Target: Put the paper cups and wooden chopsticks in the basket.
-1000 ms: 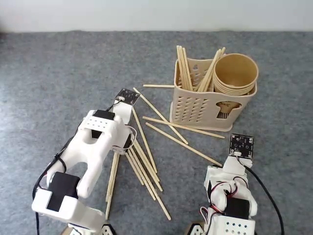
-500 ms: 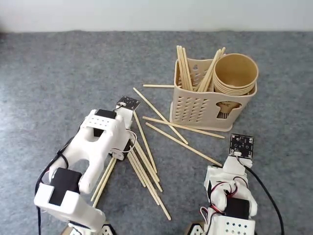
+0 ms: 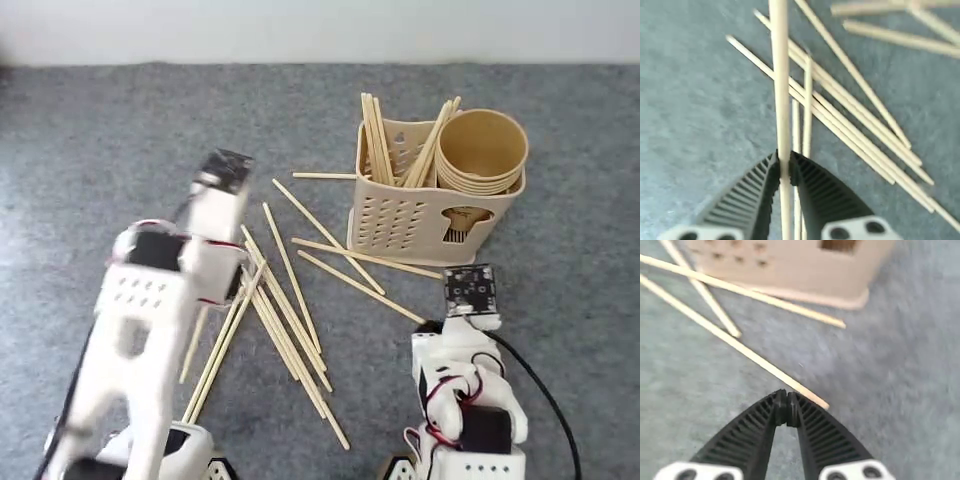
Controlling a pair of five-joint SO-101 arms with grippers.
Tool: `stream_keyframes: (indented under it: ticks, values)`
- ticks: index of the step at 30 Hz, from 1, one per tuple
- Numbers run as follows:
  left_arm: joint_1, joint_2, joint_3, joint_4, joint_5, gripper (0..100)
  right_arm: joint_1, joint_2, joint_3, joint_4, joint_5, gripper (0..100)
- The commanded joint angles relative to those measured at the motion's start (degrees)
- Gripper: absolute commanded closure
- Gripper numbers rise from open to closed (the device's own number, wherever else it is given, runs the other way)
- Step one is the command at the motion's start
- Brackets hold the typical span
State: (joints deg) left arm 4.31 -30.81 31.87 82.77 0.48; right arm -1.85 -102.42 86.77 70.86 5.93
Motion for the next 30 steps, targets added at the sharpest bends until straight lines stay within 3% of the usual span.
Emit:
stream_keyframes:
  ticks: [1,10,16,22,30]
  values:
    - [-5.0,-9.7,-2.1,0.3,0.4,99,-5.1,0.7,-7.2,-0.7,1.0,98.7]
    - [-17.2,-12.8,-2.1,0.2,0.4,99,-19.4,10.3,-13.5,-2.9,-0.2,98.6]
    - [-22.5,-12.9,-2.1,0.2,0.6,99,-25.7,36.4,-23.0,-7.9,-6.0,86.0]
    - [-25.4,-12.9,-1.9,0.2,0.6,99,-32.0,63.5,-34.9,-17.9,-8.4,91.4]
    - [-25.7,-12.9,-0.1,-0.1,0.6,99,-34.4,91.5,-48.6,-27.1,-8.1,91.5]
